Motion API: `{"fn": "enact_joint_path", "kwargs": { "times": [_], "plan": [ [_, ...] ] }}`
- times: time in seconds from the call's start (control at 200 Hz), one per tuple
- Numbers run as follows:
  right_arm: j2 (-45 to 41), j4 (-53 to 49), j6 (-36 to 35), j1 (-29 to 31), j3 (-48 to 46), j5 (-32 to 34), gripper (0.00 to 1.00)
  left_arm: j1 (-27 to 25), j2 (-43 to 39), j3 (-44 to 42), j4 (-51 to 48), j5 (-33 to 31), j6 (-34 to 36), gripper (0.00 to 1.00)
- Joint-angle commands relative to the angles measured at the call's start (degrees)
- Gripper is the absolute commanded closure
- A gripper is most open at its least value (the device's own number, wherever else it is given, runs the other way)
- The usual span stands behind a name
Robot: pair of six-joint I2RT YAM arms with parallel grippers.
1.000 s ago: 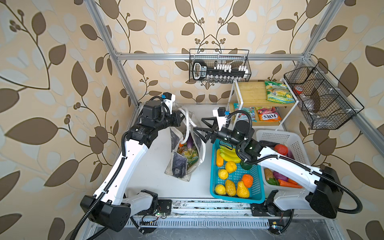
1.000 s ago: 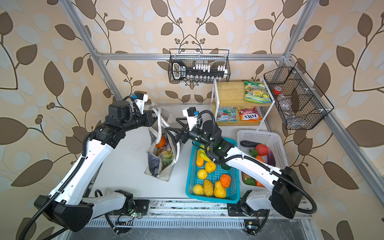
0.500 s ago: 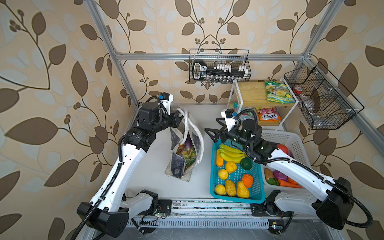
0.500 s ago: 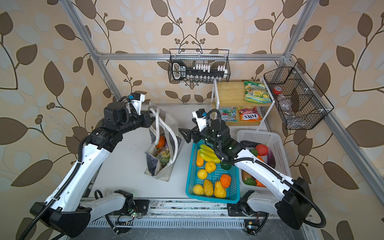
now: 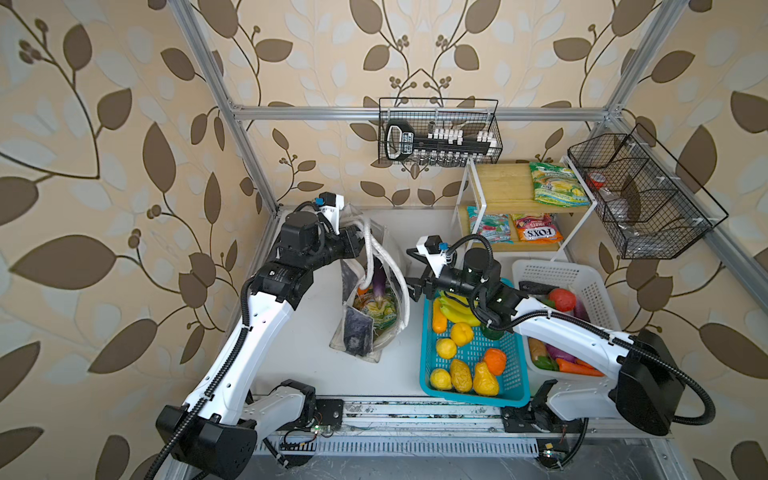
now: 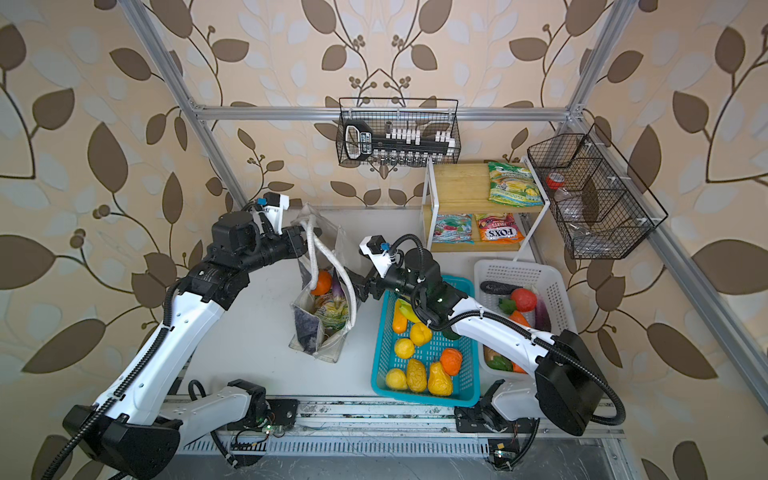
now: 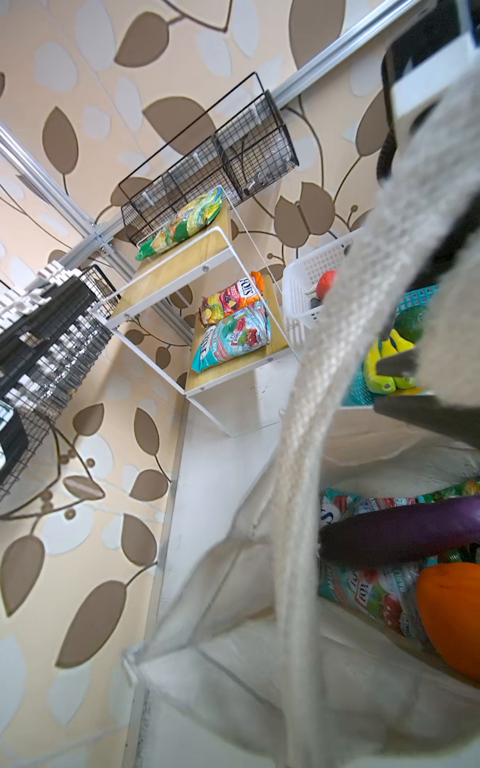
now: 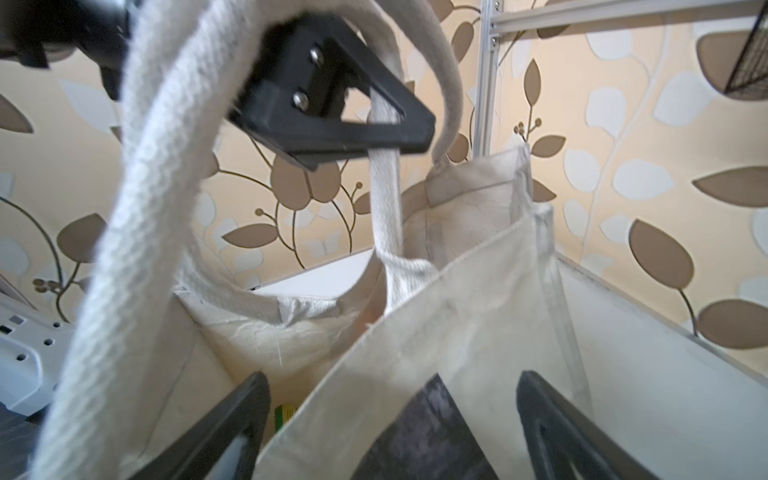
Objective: Place the food into the grocery bag and tie it
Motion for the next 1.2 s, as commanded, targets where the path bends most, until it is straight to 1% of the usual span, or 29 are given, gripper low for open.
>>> {"fn": "enact_joint_path", "kwargs": {
  "times": [0.0, 0.05, 0.13, 0.315, 0.395, 0.56, 0.66, 0.885, 0.935, 0.99, 1.11, 1.195],
  "plan": [
    [3.4, 12.73, -0.75, 2.08, -0.08, -5.57, 0.11, 0.44, -3.57, -3.49, 9.04, -3.35, -5.29, 1.0],
    [5.09, 14.99, -0.06, 2.77, 0.73, -6.72, 0.11, 0.44, -3.7, -3.65, 9.82, -2.44, -5.19, 1.0],
    [7.95, 15.34, 0.69, 3.82, 3.32, -8.38, 0.11, 0.44, -3.05, -2.42, 9.1, 0.2, -4.66, 1.0],
    [11.12, 20.29, 2.0, 5.49, 4.48, -8.91, 0.11, 0.44, -1.88, -2.56, 8.8, 0.34, -5.89, 1.0],
    [12.73, 21.4, 2.78, 5.92, 5.71, -8.59, 0.12, 0.44, -1.43, -1.07, 4.77, -1.57, -6.97, 1.0],
    [15.44, 23.19, 1.68, 7.94, 8.18, -8.47, 0.21, 0.35, -2.21, -0.76, 2.86, -3.44, -8.26, 1.0],
    [16.32, 24.89, 2.82, 8.39, 8.98, -9.94, 0.28, 0.35, -2.02, -0.43, 2.43, -3.69, -7.84, 1.0],
    [17.52, 22.61, 2.16, 9.33, 11.05, -10.68, 0.28, 0.35, -1.5, 0.2, 1.59, -3.68, -7.26, 1.0],
    [18.01, 22.08, 2.16, 9.57, 12.1, -10.93, 0.3, 0.35, -1.74, 0.34, 1.29, -3.25, -7.34, 1.0],
    [18.7, 20.86, 2.06, 9.86, 13.62, -11.06, 0.36, 0.35, -2.22, 0.47, 0.93, -2.64, -7.35, 1.0],
    [19.06, 22.13, 3.39, 9.88, 13.64, -10.59, 0.6, 0.38, -3.76, -0.54, 1.19, -4.02, -7.54, 1.0],
    [18.43, 22.2, 3.22, 10.05, 12.34, -9.09, 0.73, 0.41, -3.79, -0.63, 0.34, -4.12, -7.28, 1.0]
  ]
}}
